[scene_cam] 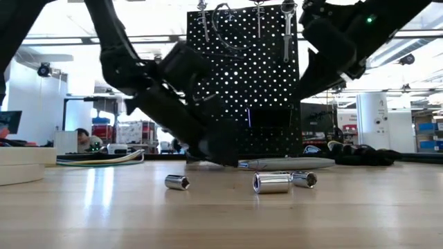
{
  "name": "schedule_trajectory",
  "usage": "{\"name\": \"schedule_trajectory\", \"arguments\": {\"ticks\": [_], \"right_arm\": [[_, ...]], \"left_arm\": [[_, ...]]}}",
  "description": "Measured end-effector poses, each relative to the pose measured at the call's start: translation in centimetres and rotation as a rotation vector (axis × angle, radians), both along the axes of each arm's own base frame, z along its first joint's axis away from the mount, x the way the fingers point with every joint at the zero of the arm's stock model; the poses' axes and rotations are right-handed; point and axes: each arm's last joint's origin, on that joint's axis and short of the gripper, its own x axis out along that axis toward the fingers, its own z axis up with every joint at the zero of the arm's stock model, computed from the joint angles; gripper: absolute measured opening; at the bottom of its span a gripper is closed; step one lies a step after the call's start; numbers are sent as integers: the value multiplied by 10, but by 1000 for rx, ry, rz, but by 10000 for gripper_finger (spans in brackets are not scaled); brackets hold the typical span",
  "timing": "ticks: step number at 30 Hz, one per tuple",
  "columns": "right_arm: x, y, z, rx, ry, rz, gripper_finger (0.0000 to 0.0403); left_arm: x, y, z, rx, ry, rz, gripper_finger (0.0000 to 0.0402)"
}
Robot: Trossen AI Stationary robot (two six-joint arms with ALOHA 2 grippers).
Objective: Hang tools onto peg board
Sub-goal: Put the socket into the black bin on the peg board
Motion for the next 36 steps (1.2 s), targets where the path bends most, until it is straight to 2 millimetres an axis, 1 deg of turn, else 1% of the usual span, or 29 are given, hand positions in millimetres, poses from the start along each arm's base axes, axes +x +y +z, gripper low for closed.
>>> {"name": "schedule_trajectory", "arguments": {"ticks": [2,4,8,11,12,18,21,24,27,31,34,36], "right_arm": [[-2,2,0,-4,-7,-8,56],[-2,3,1,-7,-16,-9,59],[-3,4,1,-2,-20,-9,55],[-3,5,1,-4,-15,-4,47],[-4,5,1,-4,-16,-2,44],[-5,7,2,-2,-19,3,34],[-5,8,2,0,-21,6,32],[-6,9,2,4,-23,6,33],[-7,10,2,3,-16,8,33],[-8,10,1,4,-11,2,32],[-8,10,1,-3,-15,-2,34],[-9,10,2,-4,-23,-10,32]], "left_arm": [[6,1,-4,-8,3,12,222],[10,1,-10,-20,-1,31,196],[18,3,-17,-34,-9,62,114],[22,4,-18,-39,-15,65,43],[23,3,-17,-42,-14,60,28],[22,1,-6,-74,-25,0,26],[18,-5,3,-83,-18,-44,26],[17,-15,22,-80,-63,-96,26],[18,-23,48,-21,-131,-143,26],[18,-35,72,49,-172,-209,26],[25,-34,88,84,-222,-213,26],[29,-29,93,108,-225,-196,26]]}}
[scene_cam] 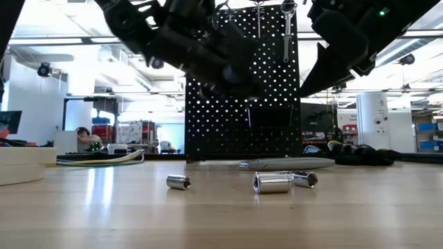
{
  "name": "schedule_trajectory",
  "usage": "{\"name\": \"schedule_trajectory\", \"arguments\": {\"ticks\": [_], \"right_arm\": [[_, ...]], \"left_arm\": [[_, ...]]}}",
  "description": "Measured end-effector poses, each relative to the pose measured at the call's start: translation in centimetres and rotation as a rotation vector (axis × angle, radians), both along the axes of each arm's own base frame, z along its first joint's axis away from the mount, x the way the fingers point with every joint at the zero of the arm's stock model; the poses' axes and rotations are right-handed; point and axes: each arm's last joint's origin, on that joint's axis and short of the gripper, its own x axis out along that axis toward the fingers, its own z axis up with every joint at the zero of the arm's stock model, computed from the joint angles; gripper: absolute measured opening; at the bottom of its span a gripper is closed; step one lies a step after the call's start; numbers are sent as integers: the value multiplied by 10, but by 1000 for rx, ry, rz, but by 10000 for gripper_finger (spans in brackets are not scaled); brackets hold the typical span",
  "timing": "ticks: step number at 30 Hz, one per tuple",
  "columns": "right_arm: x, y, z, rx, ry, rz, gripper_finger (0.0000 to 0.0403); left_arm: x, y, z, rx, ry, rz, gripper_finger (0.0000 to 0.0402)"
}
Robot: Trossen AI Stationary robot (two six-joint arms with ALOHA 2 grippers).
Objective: Hang tools onto peg board
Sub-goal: Put the socket into the black bin on the peg board
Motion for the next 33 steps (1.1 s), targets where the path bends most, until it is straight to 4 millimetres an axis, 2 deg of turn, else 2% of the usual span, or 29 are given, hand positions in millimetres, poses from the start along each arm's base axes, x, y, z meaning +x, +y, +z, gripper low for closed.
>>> {"name": "schedule_trajectory", "arguments": {"ticks": [5,14,16,20,25,29,33], "right_arm": [[-5,5,1,-3,4,20,24],[-10,8,4,-8,-16,0,23],[-10,8,4,-3,-20,-6,24],[-11,8,3,-5,-21,-10,23],[-10,8,3,-11,-26,-14,24],[-12,10,2,-8,-32,-14,20],[-18,14,-5,13,-30,-16,19]], "left_arm": [[16,9,19,46,-52,11,26],[32,42,46,81,-15,84,29],[33,50,49,58,7,107,47],[32,61,53,-1,57,159,111],[32,60,51,-5,71,148,185],[32,53,49,-29,84,82,219],[32,26,44,-37,99,7,228]]}}
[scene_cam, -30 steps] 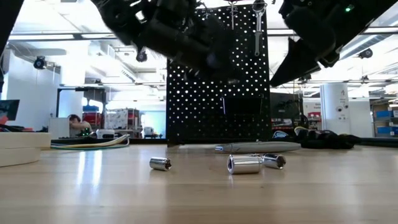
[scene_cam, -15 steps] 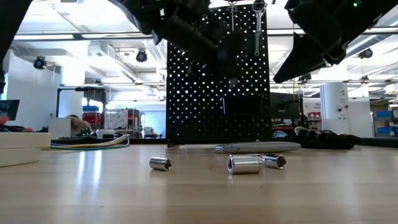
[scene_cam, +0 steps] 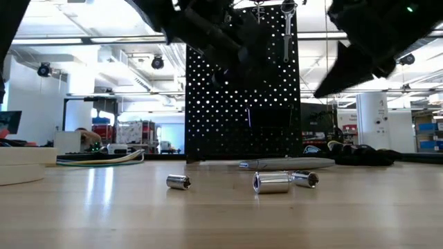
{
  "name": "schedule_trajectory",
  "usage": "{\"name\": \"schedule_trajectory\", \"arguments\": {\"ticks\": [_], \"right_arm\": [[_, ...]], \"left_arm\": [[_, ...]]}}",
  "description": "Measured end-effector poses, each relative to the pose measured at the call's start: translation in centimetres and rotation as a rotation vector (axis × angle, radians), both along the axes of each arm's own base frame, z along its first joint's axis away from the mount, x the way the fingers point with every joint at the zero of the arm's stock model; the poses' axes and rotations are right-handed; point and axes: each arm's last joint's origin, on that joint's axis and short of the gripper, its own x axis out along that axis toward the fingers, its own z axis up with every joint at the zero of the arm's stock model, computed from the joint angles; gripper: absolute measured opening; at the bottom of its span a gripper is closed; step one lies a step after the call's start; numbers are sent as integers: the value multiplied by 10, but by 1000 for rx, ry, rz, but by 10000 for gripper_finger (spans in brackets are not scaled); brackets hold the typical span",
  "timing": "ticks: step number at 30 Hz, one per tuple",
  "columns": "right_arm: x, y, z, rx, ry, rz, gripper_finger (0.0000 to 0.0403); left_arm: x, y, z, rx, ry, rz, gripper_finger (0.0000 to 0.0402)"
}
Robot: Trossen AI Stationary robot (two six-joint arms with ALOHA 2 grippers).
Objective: Hang tools onto peg board
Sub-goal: Put the socket into the black bin on the peg board
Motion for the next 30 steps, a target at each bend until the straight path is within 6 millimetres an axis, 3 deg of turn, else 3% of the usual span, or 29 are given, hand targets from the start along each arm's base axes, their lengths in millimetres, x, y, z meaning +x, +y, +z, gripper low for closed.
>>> {"name": "schedule_trajectory", "arguments": {"ticks": [9,16,20,24,30], "right_arm": [[-3,8,-33,96,-9,1,18],[23,31,-44,164,-32,316,18],[38,42,-45,162,-139,444,18],[53,45,-43,169,-236,476,24],[79,53,-51,62,-200,520,78]], "left_arm": [[-34,-90,-26,7,54,-151,224],[-76,-139,-42,-9,118,-286,224],[-101,-159,-51,-10,153,-351,224],[-125,-167,-55,-16,142,-276,224],[-159,-170,-58,-23,87,-158,224]]}}
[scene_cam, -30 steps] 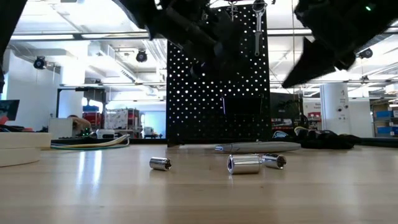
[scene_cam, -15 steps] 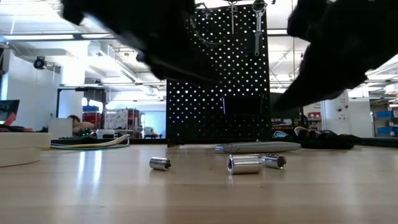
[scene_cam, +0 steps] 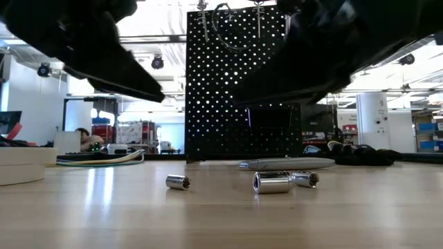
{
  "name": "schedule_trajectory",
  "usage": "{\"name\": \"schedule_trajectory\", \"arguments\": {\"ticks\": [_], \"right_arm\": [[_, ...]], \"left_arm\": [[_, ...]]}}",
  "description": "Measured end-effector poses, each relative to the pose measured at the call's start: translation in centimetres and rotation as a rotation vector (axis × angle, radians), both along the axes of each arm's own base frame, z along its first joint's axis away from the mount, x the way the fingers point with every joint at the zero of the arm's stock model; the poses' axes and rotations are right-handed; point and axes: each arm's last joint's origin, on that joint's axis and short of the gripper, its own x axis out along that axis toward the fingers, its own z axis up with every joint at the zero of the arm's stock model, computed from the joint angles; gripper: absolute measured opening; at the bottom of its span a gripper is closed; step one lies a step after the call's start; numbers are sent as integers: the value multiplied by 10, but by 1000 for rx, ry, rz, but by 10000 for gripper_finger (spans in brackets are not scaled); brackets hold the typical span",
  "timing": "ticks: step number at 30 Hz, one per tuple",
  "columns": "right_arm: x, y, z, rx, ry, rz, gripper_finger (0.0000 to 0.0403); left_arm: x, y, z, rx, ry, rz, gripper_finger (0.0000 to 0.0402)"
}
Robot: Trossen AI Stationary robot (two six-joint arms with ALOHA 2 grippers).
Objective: Hang tools onto peg board
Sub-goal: Put the socket into the black bin on the peg board
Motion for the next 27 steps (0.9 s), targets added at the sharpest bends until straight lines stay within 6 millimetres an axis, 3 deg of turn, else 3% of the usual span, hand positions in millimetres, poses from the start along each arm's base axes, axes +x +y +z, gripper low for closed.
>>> {"name": "schedule_trajectory", "arguments": {"ticks": [7,10,16,27], "right_arm": [[31,-3,-12,-73,52,-9,158],[44,-7,-17,-48,104,27,173],[74,-9,-26,-1,196,80,169],[78,-8,-35,51,342,73,161]], "left_arm": [[-20,3,0,-18,-24,15,224],[-25,9,3,1,-67,113,224],[-38,18,10,50,-102,232,224],[-43,17,17,64,-113,245,224]]}}
